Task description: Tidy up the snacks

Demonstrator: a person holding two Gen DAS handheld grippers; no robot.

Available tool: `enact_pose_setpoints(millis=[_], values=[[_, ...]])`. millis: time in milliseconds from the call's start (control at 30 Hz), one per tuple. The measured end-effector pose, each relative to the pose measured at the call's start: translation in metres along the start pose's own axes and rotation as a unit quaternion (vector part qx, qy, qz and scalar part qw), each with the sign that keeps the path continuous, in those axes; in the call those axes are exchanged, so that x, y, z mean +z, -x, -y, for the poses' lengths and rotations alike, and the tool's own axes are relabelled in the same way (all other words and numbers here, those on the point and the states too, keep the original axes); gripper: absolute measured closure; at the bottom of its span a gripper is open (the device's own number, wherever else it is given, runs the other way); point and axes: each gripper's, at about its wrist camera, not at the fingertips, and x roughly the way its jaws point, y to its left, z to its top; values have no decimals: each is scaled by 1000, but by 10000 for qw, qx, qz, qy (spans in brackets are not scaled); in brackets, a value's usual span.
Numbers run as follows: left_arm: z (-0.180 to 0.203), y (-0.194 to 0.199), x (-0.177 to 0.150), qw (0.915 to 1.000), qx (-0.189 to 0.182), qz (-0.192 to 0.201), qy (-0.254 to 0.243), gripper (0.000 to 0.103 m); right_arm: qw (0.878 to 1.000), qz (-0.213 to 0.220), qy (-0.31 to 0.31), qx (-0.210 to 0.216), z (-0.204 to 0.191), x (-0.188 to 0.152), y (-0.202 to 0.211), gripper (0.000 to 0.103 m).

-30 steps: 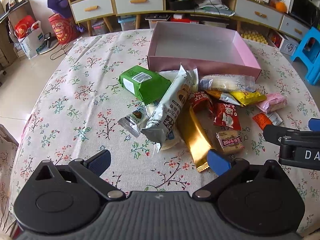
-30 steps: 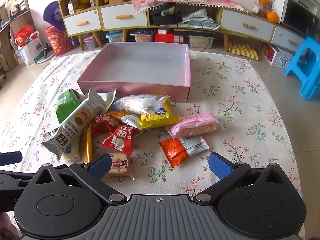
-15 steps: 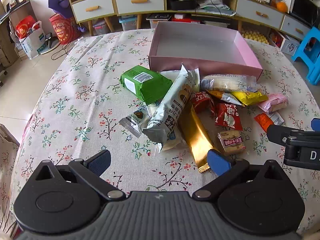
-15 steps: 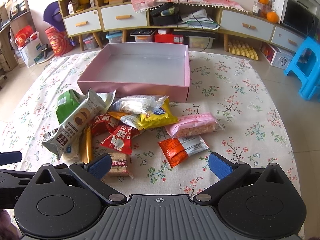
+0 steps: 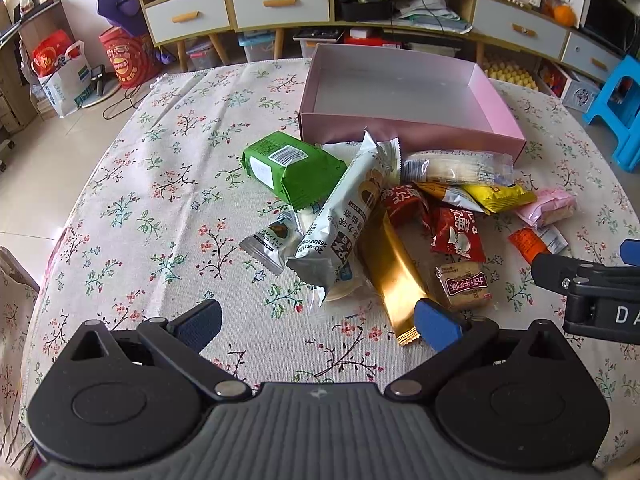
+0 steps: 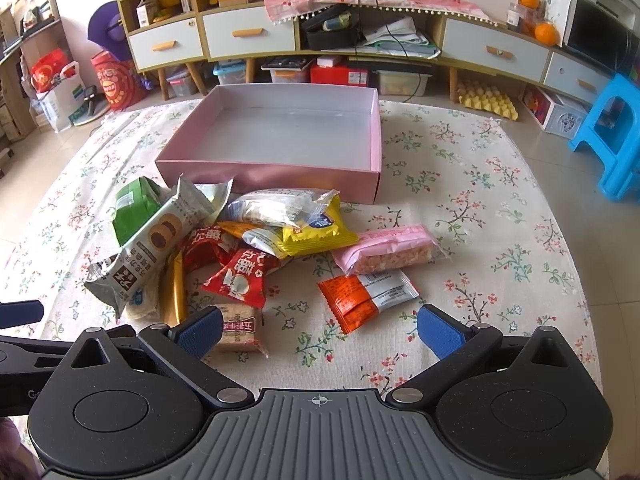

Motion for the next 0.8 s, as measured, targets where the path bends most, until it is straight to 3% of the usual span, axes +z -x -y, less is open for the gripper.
enact_pose_setpoints(millis=[600, 733, 800], values=[[-1, -1, 2, 10000, -33, -3, 15, 0, 9998, 38, 76, -172, -2, -1, -3, 0], [-5, 1, 1, 10000, -37, 26, 39, 0, 9998, -105, -176, 61, 5, 0, -5, 0], [-9, 0, 1, 10000, -33, 7, 74, 0, 9998, -72, -171, -49, 6, 1, -4, 0]])
